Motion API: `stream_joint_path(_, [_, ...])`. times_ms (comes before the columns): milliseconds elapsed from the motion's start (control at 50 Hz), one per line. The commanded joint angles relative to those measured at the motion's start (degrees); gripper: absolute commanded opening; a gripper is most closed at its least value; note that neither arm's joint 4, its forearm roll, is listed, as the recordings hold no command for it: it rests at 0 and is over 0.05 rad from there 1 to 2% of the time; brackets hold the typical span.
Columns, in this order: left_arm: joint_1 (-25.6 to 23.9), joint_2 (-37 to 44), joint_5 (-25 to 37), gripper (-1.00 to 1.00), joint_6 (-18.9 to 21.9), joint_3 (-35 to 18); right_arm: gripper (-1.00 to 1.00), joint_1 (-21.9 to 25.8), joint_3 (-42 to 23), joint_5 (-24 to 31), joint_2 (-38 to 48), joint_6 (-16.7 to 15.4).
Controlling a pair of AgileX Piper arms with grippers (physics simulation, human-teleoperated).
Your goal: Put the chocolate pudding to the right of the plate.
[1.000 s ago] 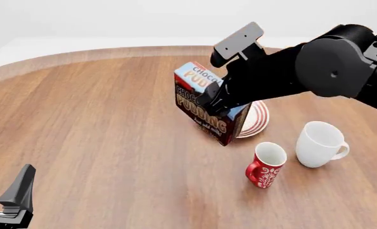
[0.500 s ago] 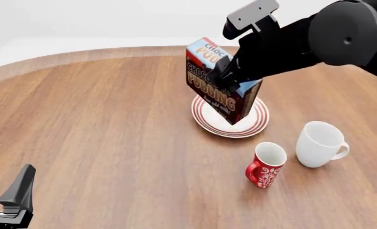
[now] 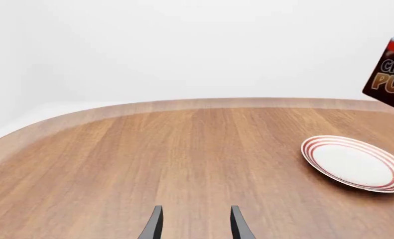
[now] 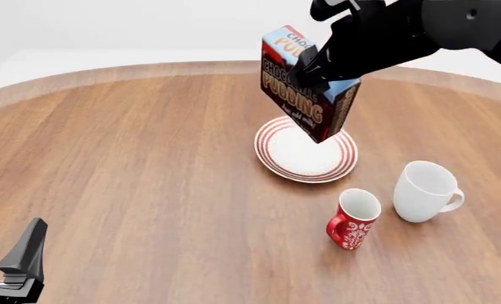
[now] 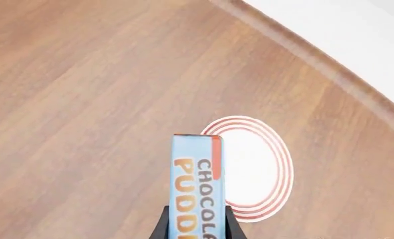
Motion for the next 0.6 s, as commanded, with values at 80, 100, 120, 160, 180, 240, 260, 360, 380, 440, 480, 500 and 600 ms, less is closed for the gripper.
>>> stream_joint_path(80, [-0.01, 0.00, 0.00, 1.00, -0.02, 0.00, -1.00, -3.41, -3.32, 0.38, 3.91, 1.69])
stream_joint_path(100, [0.00, -0.03, 0.00, 1.00, 0.00, 0.00, -1.00, -3.68, -3.50, 0.39, 4.14, 1.79])
stream_joint_path(120, [-0.01, 0.02, 0.00, 1.00, -0.01, 0.00, -1.00, -3.99, -3.78, 0.35, 4.39, 1.93])
stream_joint_path(160, [0.00, -0.01, 0.00, 1.00, 0.00, 0.00, -1.00, -4.49, -4.49, 0.37, 5.05, 2.17])
stream_joint_path(180, [-0.01, 0.01, 0.00, 1.00, 0.01, 0.00, -1.00, -4.82, -4.71, 0.37, 5.27, 2.21])
stream_joint_path(240, [0.00, -0.01, 0.00, 1.00, 0.00, 0.00, -1.00, -5.57, -5.61, 0.52, 5.72, 2.62])
stream_joint_path(260, [0.00, 0.00, 0.00, 1.00, -0.01, 0.00, -1.00, -6.05, -6.07, 0.56, 5.96, 2.79])
stream_joint_path(360, [-0.01, 0.00, 0.00, 1.00, 0.00, 0.00, -1.00, -8.15, -6.25, -0.23, 7.41, 2.20])
stream_joint_path(380, [0.01, 0.00, 0.00, 1.00, -0.01, 0.00, -1.00, -8.29, -6.40, -0.19, 7.70, 2.19])
stream_joint_path(440, [0.01, 0.00, 0.00, 1.00, -0.01, 0.00, -1.00, -8.92, -7.26, 0.06, 8.50, 2.10])
stream_joint_path(480, [-0.01, -0.01, 0.00, 1.00, 0.01, 0.00, -1.00, -9.40, -7.98, 0.30, 8.89, 2.15])
stream_joint_path(500, [-0.01, -0.01, 0.00, 1.00, -0.01, 0.00, -1.00, -9.96, -8.85, 0.70, 9.17, 2.19])
stream_joint_path(600, [0.00, 0.00, 0.00, 1.00, 0.00, 0.00, -1.00, -11.42, -10.09, 0.91, 10.12, 2.30])
